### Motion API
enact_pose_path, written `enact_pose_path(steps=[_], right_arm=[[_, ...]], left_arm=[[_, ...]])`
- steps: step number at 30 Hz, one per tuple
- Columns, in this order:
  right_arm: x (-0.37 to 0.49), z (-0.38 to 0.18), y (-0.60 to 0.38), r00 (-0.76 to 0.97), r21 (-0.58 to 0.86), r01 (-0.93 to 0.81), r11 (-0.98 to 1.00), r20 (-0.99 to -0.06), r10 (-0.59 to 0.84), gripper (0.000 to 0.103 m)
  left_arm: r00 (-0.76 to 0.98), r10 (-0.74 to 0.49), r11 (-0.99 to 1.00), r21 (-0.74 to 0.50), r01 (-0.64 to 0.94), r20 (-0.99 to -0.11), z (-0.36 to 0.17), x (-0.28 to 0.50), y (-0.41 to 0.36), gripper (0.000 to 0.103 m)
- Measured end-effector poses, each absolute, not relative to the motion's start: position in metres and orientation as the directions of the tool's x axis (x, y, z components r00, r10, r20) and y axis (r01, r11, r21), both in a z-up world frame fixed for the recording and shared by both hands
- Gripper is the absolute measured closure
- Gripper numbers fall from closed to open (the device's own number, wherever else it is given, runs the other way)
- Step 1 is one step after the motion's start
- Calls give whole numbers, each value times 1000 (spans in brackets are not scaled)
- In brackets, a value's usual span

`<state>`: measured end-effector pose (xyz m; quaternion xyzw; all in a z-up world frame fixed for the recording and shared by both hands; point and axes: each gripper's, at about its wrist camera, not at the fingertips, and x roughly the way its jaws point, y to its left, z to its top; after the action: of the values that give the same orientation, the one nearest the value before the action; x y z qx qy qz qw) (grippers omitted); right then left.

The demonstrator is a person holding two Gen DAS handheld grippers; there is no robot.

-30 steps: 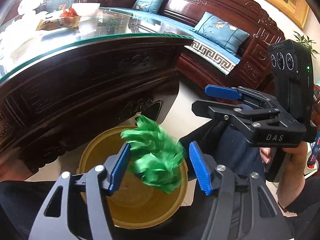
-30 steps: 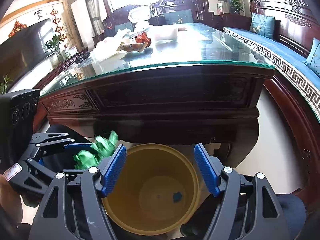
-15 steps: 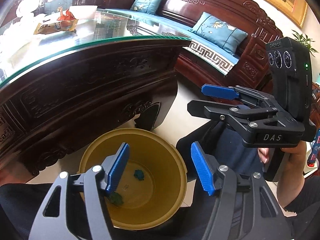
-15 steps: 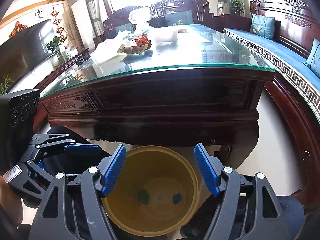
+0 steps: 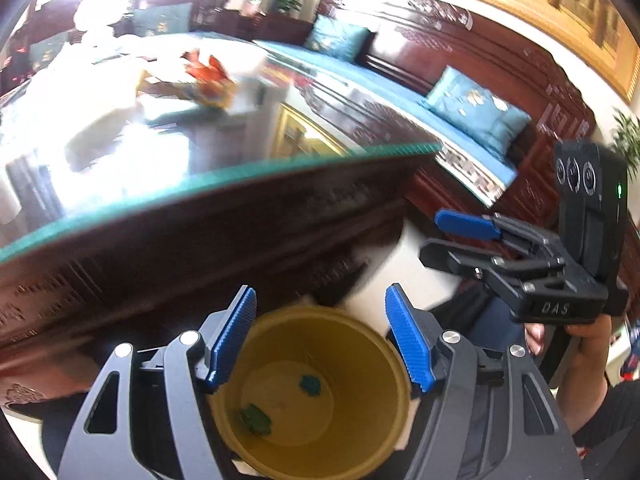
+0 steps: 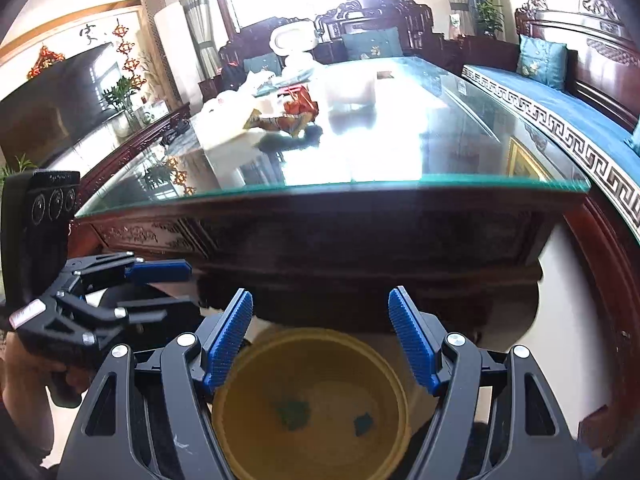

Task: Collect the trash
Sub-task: 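Grasp the orange plastic bag with the right tool while the left tool approaches the snack wrapper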

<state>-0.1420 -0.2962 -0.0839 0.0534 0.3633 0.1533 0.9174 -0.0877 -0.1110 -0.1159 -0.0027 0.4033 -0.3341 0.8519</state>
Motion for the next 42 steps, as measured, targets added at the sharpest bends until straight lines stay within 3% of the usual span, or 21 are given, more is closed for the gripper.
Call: enact_pose_path(steps=[3,7,12,18,42], right_arm=[[-120,-72,-289,695,206,-261,943,-637,332,34],[-87,-52,-280,710,209,-285,935,-610,353,34],[-49,-31,-267,721,212,-312,926,-581,376,34],[-5,-17,-256,719,213,-312,926,-584,376,25],[127,-49,-222,601,220,-334,916,-699,387,32]], left_arm=[[497,-559,801,-277,530,-664,-102,-67,-96,34],[555,-534,830,-270,488,-638,-81,-38,-82,24],[615,-506,856,-267,442,-605,-61,-7,-75,4],[627,-496,865,-280,416,-601,-50,31,-68,4],[573,-525,848,-335,410,-629,-67,85,-65,4]])
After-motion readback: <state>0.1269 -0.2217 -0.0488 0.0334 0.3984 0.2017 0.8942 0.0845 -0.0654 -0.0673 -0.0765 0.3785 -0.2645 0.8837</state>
